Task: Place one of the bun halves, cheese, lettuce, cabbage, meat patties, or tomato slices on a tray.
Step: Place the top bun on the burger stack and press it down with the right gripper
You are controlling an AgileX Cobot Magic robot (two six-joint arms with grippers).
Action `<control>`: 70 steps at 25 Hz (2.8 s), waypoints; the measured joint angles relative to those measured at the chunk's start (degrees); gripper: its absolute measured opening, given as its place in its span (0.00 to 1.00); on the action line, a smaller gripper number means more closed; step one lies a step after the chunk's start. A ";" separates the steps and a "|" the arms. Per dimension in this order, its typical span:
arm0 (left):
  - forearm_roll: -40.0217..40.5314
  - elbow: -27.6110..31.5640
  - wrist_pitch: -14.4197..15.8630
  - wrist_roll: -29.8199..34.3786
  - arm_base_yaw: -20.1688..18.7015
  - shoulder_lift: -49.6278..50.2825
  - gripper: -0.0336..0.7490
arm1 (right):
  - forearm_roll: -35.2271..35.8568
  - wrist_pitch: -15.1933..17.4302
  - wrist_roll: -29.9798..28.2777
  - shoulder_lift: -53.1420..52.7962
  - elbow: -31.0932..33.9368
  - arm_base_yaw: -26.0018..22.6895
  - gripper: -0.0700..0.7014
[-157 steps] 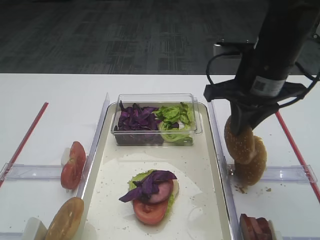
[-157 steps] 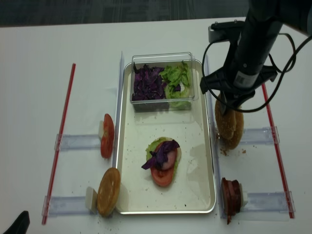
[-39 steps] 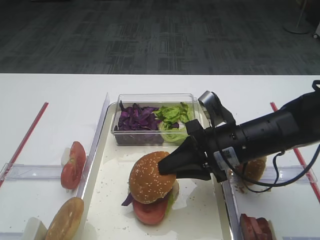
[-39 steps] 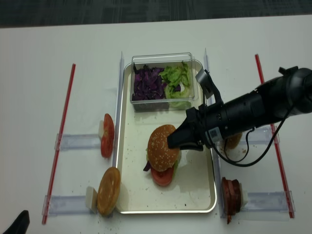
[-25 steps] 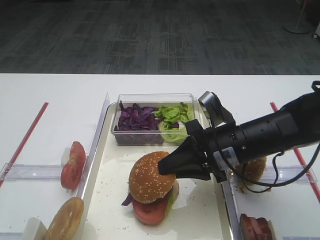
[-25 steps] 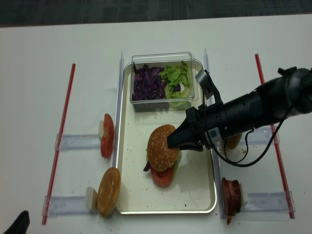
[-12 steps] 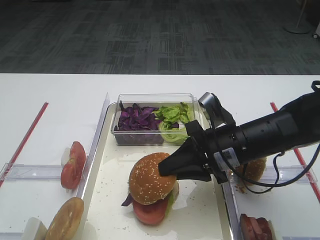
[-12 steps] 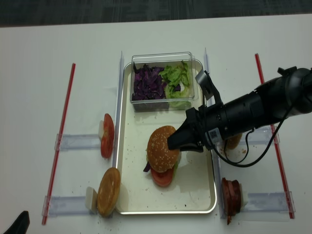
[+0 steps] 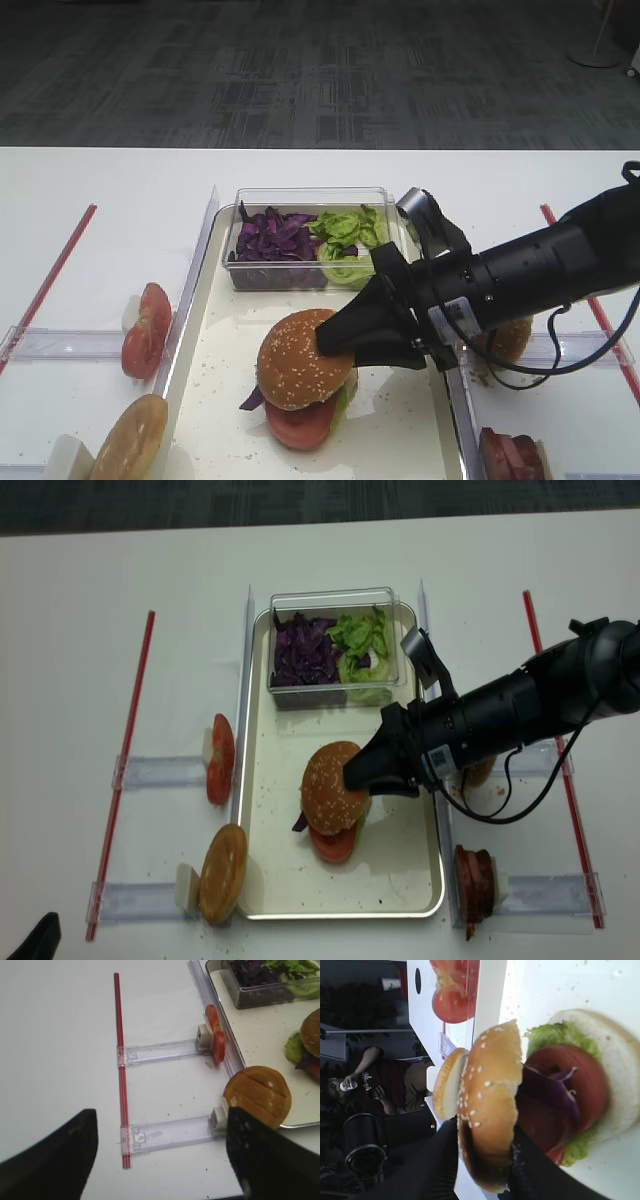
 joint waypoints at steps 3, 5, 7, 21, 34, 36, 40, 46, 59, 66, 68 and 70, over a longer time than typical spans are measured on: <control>0.00 0.00 0.00 0.00 0.00 0.00 0.67 | 0.01 0.00 0.00 0.00 0.00 0.00 0.46; 0.00 0.00 0.00 0.00 0.00 0.00 0.67 | -0.03 0.00 0.00 0.00 0.00 0.00 0.46; 0.00 0.00 0.00 0.00 0.00 0.00 0.67 | -0.03 0.00 0.00 0.00 0.00 0.00 0.46; 0.00 0.00 0.00 0.00 0.00 0.00 0.67 | -0.12 -1.29 0.12 0.00 0.00 0.00 0.48; 0.00 0.00 0.00 0.00 0.00 0.00 0.67 | -0.12 -1.29 0.10 0.00 0.00 0.00 0.80; 0.00 0.00 0.00 0.00 0.00 0.00 0.67 | -0.12 -1.35 0.10 0.00 0.00 0.00 0.82; 0.00 0.00 0.00 0.00 0.00 0.00 0.67 | -0.12 -1.35 0.10 0.00 0.00 0.00 0.83; 0.39 0.00 0.00 0.00 0.00 0.00 0.67 | -0.12 -1.35 0.10 0.00 0.00 0.00 0.84; 0.00 0.00 0.00 0.00 0.00 0.00 0.67 | -1.67 -3.04 1.42 0.00 0.00 0.00 0.84; 0.00 0.00 0.00 0.00 0.00 0.00 0.67 | -1.80 -3.91 1.53 0.00 0.00 0.00 0.84; 0.00 0.00 0.00 0.00 0.00 0.00 0.67 | -1.80 -4.50 1.63 0.00 0.00 0.00 0.84; 0.00 0.00 0.00 0.00 0.00 0.00 0.67 | -1.80 -4.85 1.74 0.00 0.00 0.00 0.84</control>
